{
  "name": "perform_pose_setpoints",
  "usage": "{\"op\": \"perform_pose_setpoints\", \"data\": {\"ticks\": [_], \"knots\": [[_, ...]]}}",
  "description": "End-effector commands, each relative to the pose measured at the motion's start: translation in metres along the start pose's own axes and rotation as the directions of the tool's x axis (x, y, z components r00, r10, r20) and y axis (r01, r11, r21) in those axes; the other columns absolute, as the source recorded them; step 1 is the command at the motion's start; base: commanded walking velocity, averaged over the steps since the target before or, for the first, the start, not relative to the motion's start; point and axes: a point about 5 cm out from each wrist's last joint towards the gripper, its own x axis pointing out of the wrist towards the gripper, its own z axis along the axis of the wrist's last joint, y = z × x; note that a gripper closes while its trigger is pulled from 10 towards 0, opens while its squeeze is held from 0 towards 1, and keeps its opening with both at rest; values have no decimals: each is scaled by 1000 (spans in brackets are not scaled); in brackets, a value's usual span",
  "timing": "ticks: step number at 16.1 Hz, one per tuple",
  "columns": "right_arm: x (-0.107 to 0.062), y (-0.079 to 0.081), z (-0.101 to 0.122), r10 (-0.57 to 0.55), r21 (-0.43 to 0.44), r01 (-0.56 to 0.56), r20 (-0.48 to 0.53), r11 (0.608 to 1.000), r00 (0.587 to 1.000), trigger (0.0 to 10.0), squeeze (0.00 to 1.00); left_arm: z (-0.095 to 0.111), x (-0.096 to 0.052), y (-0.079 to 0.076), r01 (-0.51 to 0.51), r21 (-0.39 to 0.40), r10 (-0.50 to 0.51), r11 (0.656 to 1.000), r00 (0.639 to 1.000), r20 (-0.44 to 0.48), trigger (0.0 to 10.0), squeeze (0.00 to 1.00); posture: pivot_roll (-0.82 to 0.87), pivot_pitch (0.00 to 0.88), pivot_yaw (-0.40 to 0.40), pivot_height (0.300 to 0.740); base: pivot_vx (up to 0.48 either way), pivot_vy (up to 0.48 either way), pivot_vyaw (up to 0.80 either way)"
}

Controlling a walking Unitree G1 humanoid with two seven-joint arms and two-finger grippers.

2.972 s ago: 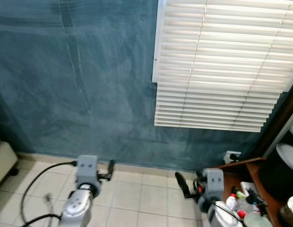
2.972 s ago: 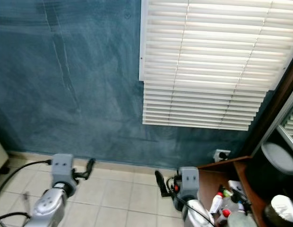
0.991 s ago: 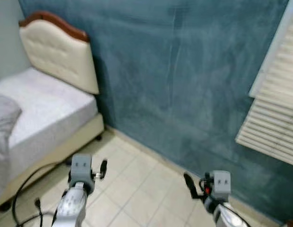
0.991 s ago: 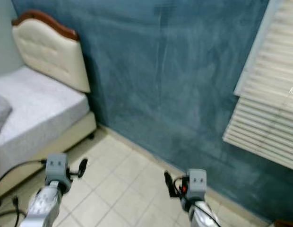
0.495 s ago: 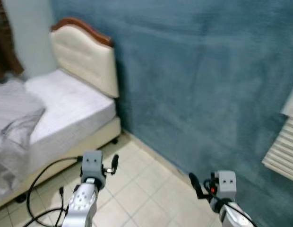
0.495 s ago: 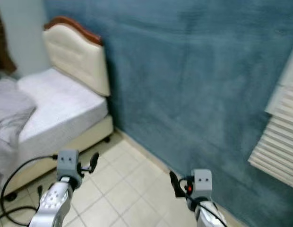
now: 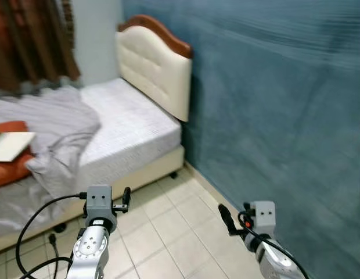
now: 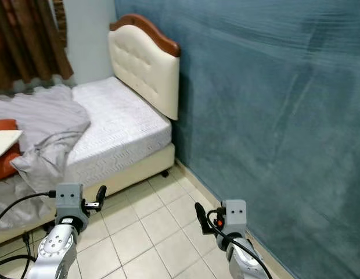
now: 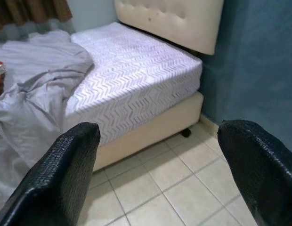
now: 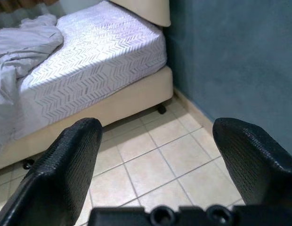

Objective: Clean up the room

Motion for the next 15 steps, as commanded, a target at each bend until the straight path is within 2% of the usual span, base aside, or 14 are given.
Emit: {"op": "perform_pose_setpoints", "data": {"ticks": [1, 5, 9, 15], "knots": [[-1, -8, 0, -28, 19, 28, -12, 999, 1000, 10000, 0, 3, 2, -8, 23, 10, -23, 1000, 1000, 13, 10000, 0, 47, 0, -39, 740, 480, 0, 606], [-4, -12, -4, -31, -23, 31, -19, 999, 999, 10000, 0, 2, 4, -18, 100, 18, -100, 995, 995, -2, 10000, 0, 43, 0, -42, 740, 480, 0, 608], [-7, -11, -8, -30, -19, 30, -22, 999, 999, 10000, 0, 2, 3, -21, 120, 29, -120, 992, 993, -1, 10000, 0, 38, 0, -33, 740, 480, 0, 606], [-8, -9, -7, -29, -31, 29, -3, 999, 1000, 10000, 0, 0, 4, -18, 111, 30, -111, 993, 994, -6, 10000, 0, 35, 0, -29, 740, 480, 0, 607]]}}
